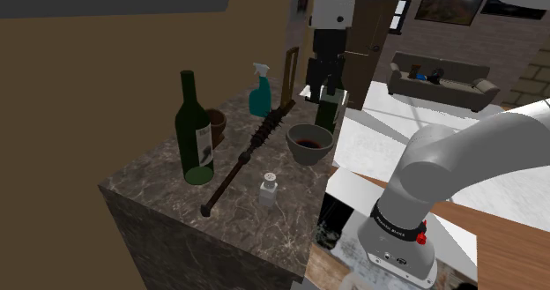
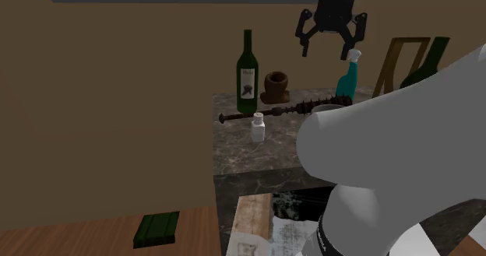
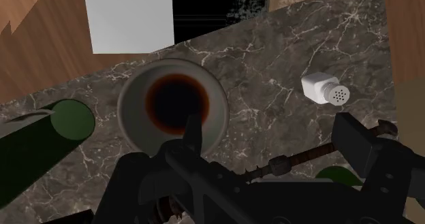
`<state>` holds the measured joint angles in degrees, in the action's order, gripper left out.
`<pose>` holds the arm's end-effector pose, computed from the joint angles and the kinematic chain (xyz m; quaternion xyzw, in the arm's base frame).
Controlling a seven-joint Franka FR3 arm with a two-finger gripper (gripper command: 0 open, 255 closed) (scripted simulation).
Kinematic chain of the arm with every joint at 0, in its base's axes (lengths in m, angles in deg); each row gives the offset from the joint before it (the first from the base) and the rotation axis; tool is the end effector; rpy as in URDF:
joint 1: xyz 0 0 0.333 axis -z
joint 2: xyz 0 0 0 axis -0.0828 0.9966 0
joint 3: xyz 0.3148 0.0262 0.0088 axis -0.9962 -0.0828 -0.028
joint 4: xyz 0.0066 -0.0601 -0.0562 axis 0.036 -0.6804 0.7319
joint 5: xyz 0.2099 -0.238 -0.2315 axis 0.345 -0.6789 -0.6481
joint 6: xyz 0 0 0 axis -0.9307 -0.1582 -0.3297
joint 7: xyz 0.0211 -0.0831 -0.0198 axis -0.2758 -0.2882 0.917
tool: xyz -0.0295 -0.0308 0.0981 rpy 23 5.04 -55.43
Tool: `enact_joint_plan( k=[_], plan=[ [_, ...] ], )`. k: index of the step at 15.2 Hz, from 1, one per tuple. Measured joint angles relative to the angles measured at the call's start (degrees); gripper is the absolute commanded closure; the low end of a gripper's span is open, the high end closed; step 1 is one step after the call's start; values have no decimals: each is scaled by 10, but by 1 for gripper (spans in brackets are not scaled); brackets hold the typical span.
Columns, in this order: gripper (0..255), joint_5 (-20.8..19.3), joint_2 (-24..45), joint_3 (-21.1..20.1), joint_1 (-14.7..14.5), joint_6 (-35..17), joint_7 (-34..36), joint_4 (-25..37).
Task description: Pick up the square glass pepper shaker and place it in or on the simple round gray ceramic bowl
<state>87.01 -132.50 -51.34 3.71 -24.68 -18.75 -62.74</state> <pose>0.2974 0.0464 0.5610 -0.9970 -0.0105 0.0714 0.0278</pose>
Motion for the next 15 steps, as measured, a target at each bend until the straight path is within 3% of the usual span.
enact_joint_plan(
  k=[5, 15],
  plan=[
    [0, 16, 22, -32, -12, -44, 22, -24],
    [0, 50, 150, -140, -44, -204, 96, -64]
  ],
)
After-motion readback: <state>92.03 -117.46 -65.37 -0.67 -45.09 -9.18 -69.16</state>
